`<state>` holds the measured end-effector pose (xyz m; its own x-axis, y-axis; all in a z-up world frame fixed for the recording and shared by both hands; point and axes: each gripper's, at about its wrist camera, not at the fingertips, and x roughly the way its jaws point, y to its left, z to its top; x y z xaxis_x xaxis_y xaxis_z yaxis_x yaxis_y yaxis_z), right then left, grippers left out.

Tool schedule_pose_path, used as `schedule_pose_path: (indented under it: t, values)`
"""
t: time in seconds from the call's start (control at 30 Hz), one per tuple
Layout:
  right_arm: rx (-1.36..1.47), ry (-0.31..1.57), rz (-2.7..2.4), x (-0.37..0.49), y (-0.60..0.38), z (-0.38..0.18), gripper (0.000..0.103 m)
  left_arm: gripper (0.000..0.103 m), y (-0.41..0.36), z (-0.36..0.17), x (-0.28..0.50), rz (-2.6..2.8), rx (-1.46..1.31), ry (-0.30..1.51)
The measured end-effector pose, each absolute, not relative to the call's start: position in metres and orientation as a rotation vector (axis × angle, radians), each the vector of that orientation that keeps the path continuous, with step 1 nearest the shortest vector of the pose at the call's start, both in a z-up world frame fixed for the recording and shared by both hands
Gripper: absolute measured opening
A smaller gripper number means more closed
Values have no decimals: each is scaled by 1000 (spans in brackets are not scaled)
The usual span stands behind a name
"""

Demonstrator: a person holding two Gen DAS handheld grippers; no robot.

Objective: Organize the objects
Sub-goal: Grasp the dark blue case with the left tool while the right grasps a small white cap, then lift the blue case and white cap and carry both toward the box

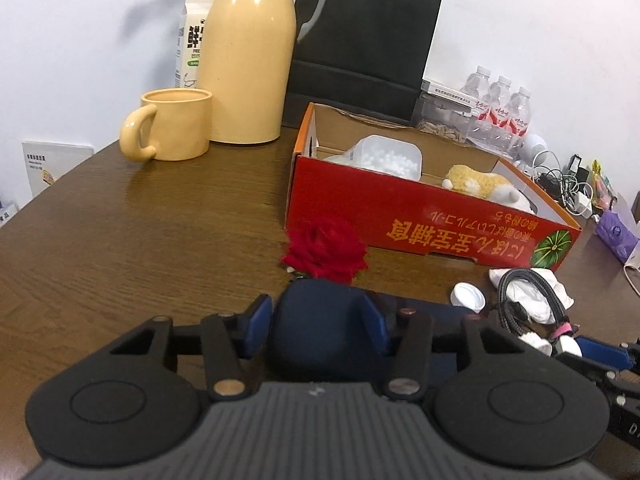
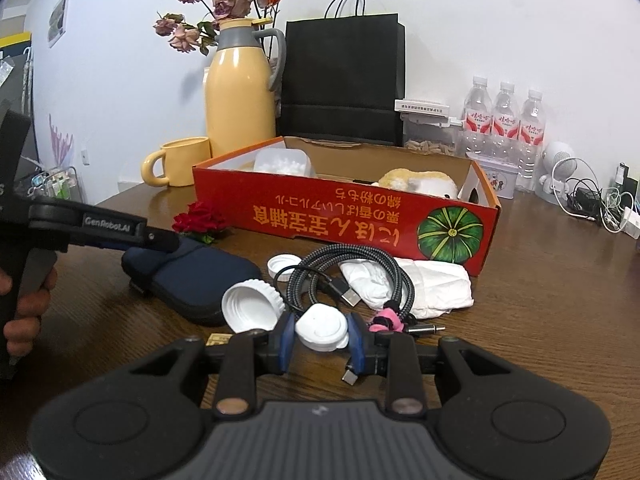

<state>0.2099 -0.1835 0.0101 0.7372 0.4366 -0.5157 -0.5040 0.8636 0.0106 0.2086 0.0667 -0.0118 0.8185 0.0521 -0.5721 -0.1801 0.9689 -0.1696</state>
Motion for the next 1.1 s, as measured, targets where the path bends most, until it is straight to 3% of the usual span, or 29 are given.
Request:
schedule_pose_path:
  t: [0.43,0.53,0.6,0.7,1.1]
  values:
    - [-139,507,523,205,-183,11,27,50,56,-11,157,255,-217,562]
    - [-142,501,524,204,-183,12,27,69,58,-6,157,202,-196,554]
    - [-143,497,525,203,-183,12,27,94,57,0,159,148,-137,545]
    - [-143,495,526,202,-183,12,27,103,52,9,162,69,-14,540]
    - [-142,498,526,202,-183,12,27,103,52,-9,187,-149,34,658]
